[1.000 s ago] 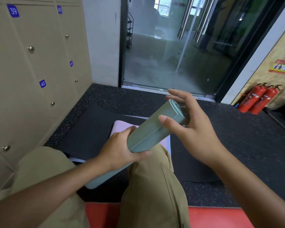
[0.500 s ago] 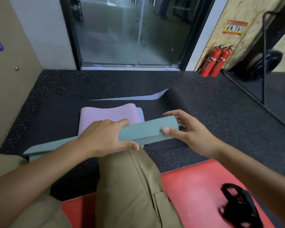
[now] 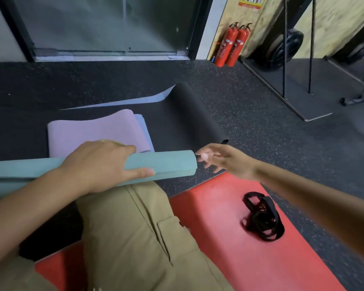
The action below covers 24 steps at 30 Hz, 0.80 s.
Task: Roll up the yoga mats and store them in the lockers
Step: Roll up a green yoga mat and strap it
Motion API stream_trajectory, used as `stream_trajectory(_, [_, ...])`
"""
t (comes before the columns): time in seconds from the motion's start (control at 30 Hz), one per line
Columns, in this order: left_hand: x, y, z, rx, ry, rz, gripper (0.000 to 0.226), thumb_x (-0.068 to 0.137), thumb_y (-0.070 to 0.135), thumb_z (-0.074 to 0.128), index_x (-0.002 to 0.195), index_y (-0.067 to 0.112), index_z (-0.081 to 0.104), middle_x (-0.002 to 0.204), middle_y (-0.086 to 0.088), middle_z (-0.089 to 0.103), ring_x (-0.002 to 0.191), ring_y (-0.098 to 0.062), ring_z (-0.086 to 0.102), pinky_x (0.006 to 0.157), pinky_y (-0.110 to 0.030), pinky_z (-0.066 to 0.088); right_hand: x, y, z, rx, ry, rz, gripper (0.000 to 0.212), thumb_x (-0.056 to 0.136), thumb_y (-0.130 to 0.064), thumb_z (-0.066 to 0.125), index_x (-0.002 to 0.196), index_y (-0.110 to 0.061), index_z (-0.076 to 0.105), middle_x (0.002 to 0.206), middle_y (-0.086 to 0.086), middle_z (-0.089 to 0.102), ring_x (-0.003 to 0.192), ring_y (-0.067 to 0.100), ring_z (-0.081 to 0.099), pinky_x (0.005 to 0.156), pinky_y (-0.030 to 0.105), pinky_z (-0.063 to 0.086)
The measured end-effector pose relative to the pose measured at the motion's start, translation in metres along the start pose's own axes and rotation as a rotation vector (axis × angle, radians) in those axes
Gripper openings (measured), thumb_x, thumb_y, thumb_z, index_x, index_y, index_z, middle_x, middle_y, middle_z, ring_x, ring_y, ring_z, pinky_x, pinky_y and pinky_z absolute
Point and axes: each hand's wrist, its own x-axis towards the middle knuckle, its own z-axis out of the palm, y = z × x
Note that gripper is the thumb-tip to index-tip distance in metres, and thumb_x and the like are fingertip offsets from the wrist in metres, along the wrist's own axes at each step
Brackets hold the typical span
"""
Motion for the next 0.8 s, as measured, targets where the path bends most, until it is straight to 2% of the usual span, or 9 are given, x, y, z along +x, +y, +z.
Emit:
stream_trajectory(0.13, [-0.001, -0.002, 0.002, 0.008, 0.01, 0.009, 0.09, 0.066, 0.104, 0.004, 0.11, 0.043, 0.054, 0.109, 0.017, 0.064, 0.098, -0.012, 0.059, 0.081, -0.037, 0.051, -0.007, 0.046, -0.028, -0.381, -0.149, 0.204, 0.031, 0.092, -0.033, 0.075, 0.119, -0.02, 0.067, 0.115, -0.008, 0.068, 0.111, 0.014, 0.066, 0.093, 0.029, 0.051])
stream_trajectory(0.2, [-0.002, -0.004, 0.003, -0.012, -0.011, -0.003, 0.091, 0.066, 0.104, 0.004, 0.112, 0.045, 0.055, 0.112, 0.018, 0.064, 0.1, -0.013, 0.059, 0.084, -0.037, 0.05, -0.014, 0.066, -0.037, -0.599, -0.276, 0.317, 0.036, 0.087, -0.039, 0.079, 0.117, -0.023, 0.068, 0.114, -0.009, 0.067, 0.112, 0.013, 0.064, 0.089, 0.025, 0.045])
stream_trajectory(0.27, [-0.001, -0.006, 0.004, -0.019, -0.023, -0.008, 0.091, 0.065, 0.105, 0.004, 0.112, 0.046, 0.055, 0.113, 0.018, 0.064, 0.102, -0.013, 0.059, 0.085, -0.038, 0.05, -0.022, 0.081, -0.044, -0.746, -0.287, 0.408, 0.041, 0.082, -0.048, 0.081, 0.112, -0.023, 0.068, 0.112, -0.007, 0.068, 0.106, 0.014, 0.064, 0.083, 0.026, 0.045])
stream_trajectory(0.37, [0.0, -0.004, 0.006, 0.012, -0.003, 0.026, 0.084, 0.066, 0.104, 0.005, 0.103, 0.044, 0.051, 0.107, 0.017, 0.063, 0.101, -0.013, 0.059, 0.079, -0.037, 0.047, -0.031, 0.092, -0.051, -0.959, -0.255, 0.556, 0.063, 0.078, -0.065, 0.077, 0.118, -0.017, 0.065, 0.121, 0.003, 0.068, 0.103, 0.021, 0.061, 0.082, 0.03, 0.047])
stream_trajectory(0.43, [0.001, 0.0, 0.006, 0.036, 0.0, 0.058, 0.071, 0.067, 0.102, 0.006, 0.091, 0.044, 0.039, 0.104, 0.014, 0.064, 0.098, -0.015, 0.059, 0.073, -0.036, 0.044, -0.035, 0.097, -0.053, -1.012, -0.292, 0.682, 0.083, 0.074, -0.077, 0.071, 0.122, -0.01, 0.063, 0.125, 0.007, 0.067, 0.103, 0.026, 0.06, 0.082, 0.032, 0.046])
stream_trajectory(0.47, [0.002, 0.002, 0.006, 0.044, -0.008, 0.064, 0.067, 0.067, 0.102, 0.007, 0.088, 0.043, 0.033, 0.103, 0.013, 0.064, 0.098, -0.016, 0.059, 0.071, -0.036, 0.042, -0.037, 0.099, -0.053, -0.99, -0.321, 0.739, 0.087, 0.071, -0.081, 0.069, 0.115, -0.006, 0.064, 0.12, 0.008, 0.068, 0.096, 0.026, 0.061, 0.08, 0.032, 0.046])
stream_trajectory(0.53, [0.004, 0.002, 0.007, 0.047, -0.022, 0.065, 0.067, 0.066, 0.103, 0.007, 0.09, 0.043, 0.028, 0.104, 0.012, 0.064, 0.099, -0.018, 0.06, 0.072, -0.035, 0.042, -0.04, 0.105, -0.051, -0.89, -0.361, 0.826, 0.075, 0.069, -0.082, 0.07, 0.088, -0.01, 0.066, 0.101, 0.008, 0.071, 0.08, 0.023, 0.062, 0.073, 0.029, 0.049])
stream_trajectory(0.6, [0.006, 0.001, 0.009, 0.037, -0.019, 0.063, 0.07, 0.064, 0.104, 0.005, 0.093, 0.045, 0.029, 0.102, 0.013, 0.065, 0.098, -0.018, 0.061, 0.076, -0.036, 0.047, -0.043, 0.108, -0.047, -0.841, -0.387, 0.863, 0.056, 0.075, -0.072, 0.074, 0.075, -0.018, 0.06, 0.093, 0.006, 0.069, 0.078, 0.023, 0.064, 0.064, 0.027, 0.05])
stream_trajectory(0.8, [0.007, 0.001, 0.012, -0.006, 0.008, 0.053, 0.076, 0.059, 0.105, 0.0, 0.093, 0.045, 0.03, 0.101, 0.012, 0.064, 0.097, -0.021, 0.061, 0.083, -0.039, 0.051, -0.045, 0.103, -0.038, -0.853, -0.328, 0.767, 0.038, 0.087, -0.046, 0.076, 0.085, -0.009, 0.069, 0.066, -0.004, 0.064, 0.057, 0.011, 0.058, 0.055, 0.023, 0.05])
